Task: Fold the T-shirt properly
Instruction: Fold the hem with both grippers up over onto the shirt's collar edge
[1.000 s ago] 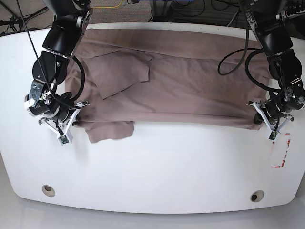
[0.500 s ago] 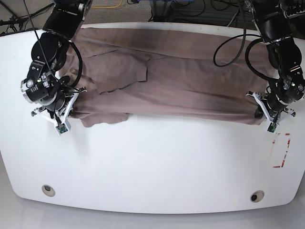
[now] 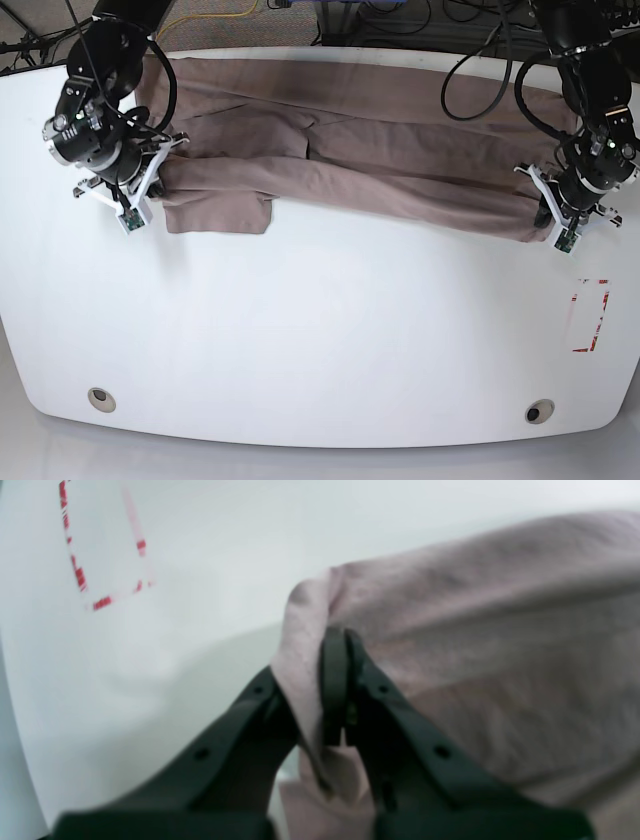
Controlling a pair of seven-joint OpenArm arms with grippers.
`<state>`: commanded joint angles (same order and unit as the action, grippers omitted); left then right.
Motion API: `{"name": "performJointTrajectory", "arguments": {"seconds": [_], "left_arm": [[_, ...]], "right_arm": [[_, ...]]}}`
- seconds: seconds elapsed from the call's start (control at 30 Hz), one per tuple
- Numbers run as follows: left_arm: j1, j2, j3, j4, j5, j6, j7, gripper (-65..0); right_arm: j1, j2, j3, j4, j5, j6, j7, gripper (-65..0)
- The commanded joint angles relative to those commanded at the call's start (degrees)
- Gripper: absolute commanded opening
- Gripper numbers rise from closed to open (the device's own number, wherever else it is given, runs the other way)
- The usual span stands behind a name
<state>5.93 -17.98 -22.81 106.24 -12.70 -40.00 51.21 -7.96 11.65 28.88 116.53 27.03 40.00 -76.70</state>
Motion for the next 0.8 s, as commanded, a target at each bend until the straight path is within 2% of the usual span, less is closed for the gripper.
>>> {"name": "performJointTrajectory", "arguments": {"seconds": [0.1, 0.13, 0.33, 0.6, 0.67, 0.8], "left_arm": [[1.85, 0.0, 0.0, 2.02, 0.0, 0.0, 1.93, -65.0], [2.2, -0.09, -0.09, 2.9, 0.0, 0.0, 3.96, -65.0], [2.46, -1.23, -3.16, 4.4, 0.18, 0.0, 10.73, -65.0], [2.9, -1.41, -5.71, 4.31, 0.35, 0.0, 12.22, -65.0], [4.22, -2.9, -5.63, 4.31, 0.26, 0.0, 12.22, -65.0], [5.54, -3.43, -5.36, 4.4, 0.0, 0.0, 12.22, -65.0]], "right_arm": [[-1.67, 0.0, 1.67, 0.0, 3.69, 0.0, -0.62, -65.0], [-2.55, 0.0, 2.64, 0.0, 5.27, 0.0, -0.97, -65.0], [-6.24, 0.26, 4.92, 0.0, 8.97, 0.0, -1.85, -65.0], [-9.49, 0.97, 5.54, 0.0, 11.96, 0.0, -1.85, -65.0], [-10.46, 1.76, 6.33, -0.09, 12.48, 0.0, -1.85, -65.0], [-10.9, 1.93, 6.33, -0.09, 13.1, 0.0, -1.76, -65.0]]}}
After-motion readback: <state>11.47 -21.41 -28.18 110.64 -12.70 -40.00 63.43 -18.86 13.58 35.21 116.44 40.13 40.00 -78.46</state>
